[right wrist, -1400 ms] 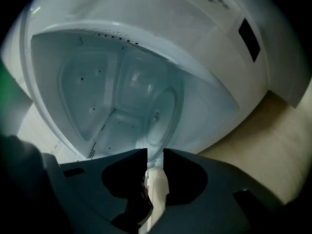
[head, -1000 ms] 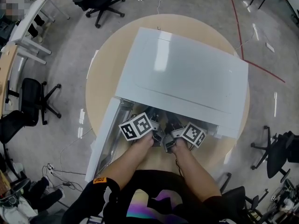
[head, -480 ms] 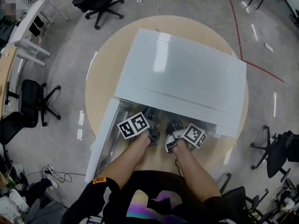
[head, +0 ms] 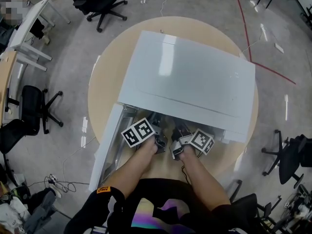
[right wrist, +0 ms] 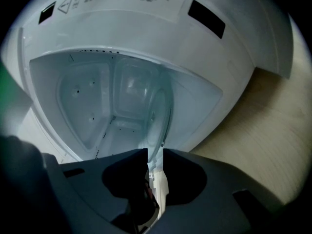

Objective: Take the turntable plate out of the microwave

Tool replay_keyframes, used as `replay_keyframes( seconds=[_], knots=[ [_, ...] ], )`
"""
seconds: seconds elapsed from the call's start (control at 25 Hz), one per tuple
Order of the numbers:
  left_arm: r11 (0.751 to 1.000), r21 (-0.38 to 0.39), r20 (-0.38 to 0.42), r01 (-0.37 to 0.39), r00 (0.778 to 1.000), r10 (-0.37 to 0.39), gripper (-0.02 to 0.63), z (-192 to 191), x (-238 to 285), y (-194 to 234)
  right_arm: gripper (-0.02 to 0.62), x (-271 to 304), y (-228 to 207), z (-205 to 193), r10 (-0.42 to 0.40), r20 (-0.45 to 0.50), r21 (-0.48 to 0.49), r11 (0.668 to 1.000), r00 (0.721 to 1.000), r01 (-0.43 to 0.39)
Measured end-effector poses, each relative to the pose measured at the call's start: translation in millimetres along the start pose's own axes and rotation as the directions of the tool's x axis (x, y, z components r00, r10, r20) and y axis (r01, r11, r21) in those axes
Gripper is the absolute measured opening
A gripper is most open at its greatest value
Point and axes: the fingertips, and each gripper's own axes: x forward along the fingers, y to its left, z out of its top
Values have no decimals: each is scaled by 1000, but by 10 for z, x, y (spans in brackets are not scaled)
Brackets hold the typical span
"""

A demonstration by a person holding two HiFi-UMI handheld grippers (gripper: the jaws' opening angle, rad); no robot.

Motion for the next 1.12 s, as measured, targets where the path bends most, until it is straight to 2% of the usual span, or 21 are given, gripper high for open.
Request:
replay_keyframes(
  seconds=[0.4, 0.6, 0.84, 1.12],
  knots=[
    [1000, -14, 2, 6, 1000, -6, 77, 10, -22, -24, 87, 60, 53, 27, 16, 18, 41, 999, 1000, -17],
    [999, -2, -10, 51, 999, -51, 75, -1, -20, -106, 87, 44, 68, 49, 20, 34, 44, 999, 999, -22],
    [1000, -19, -24, 17, 1000, -18, 77, -48, -86, -8, 87, 31, 158, 97, 40, 49, 32, 999, 998, -42],
    [998, -52, -28, 44, 999, -46, 155, 3, 8, 3, 87, 22, 204, 126, 49, 57, 29, 998, 997, -51]
  ],
)
